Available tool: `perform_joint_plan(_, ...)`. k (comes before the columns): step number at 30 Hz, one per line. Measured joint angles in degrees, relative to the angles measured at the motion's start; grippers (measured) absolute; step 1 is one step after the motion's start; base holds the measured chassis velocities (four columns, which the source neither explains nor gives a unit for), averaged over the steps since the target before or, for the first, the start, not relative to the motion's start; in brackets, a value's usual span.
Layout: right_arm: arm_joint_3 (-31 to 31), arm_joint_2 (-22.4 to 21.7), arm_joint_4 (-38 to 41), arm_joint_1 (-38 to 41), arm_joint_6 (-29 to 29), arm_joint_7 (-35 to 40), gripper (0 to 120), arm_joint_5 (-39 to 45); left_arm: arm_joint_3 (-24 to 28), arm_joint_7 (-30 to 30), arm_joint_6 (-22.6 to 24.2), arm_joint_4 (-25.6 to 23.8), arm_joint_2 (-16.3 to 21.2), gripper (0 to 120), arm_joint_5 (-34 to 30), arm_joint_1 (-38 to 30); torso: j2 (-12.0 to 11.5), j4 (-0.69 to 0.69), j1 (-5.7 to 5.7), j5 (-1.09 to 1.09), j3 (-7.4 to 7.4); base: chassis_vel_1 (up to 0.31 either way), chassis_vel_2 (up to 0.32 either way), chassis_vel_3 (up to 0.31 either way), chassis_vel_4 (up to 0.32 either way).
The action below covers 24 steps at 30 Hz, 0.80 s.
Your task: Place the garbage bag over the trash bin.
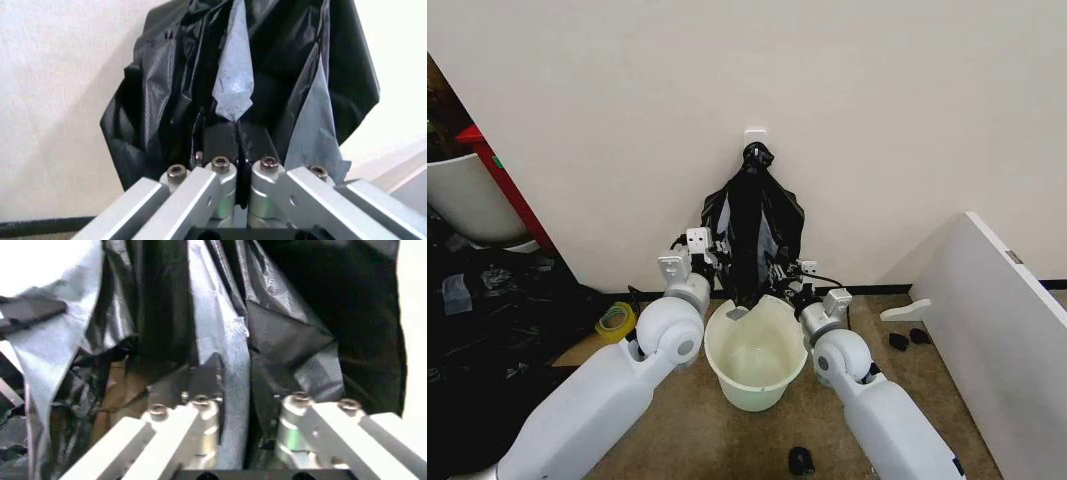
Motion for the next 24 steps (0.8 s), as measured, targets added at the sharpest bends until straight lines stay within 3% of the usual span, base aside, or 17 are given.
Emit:
perform_joint_plan(4, -0.09, 0.31, -0.12, -0.01, 0.01, -0.05, 0, -0.11, -0.27, 0.0, -0.04, -0.29, 0.18, 0, 0.1, 0.56, 0.0, 0.0, 0.0, 0.0, 0.0, 0.0, 0.0, 0.0, 0.0)
perform_joint_plan(9, 0.57, -0.06, 1.12, -1.04, 0.02, 0.05, 0, -0.19, -1.03, 0.04, -0.13, -0.75, 0.99, 0, 0.18, 1.2, 0.0, 0.01, 0.0, 0.0, 0.0, 0.0, 0.0, 0.0, 0.0)
perform_joint_plan(18, 5.5, -4.4, 13.32, -10.32, 1.04, -1.27, 0, -0.8, -5.38, 1.33, -0.71, -4.97, 4.8, 0, 0.78, 5.69, 0.0, -0.01, 0.0, 0.0, -0.01, 0.0, 0.0, 0.0, 0.0)
perform_joint_plan(24, 7.16, -5.22, 22.07, -18.42, 1.81, -2.83, 0, -2.0, -9.71, 2.77, -1.33, -11.27, 8.66, 0, 1.44, 11.43, 0.0, 0.0, -0.01, 0.0, -0.01, 0.0, 0.0, 0.0, 0.0)
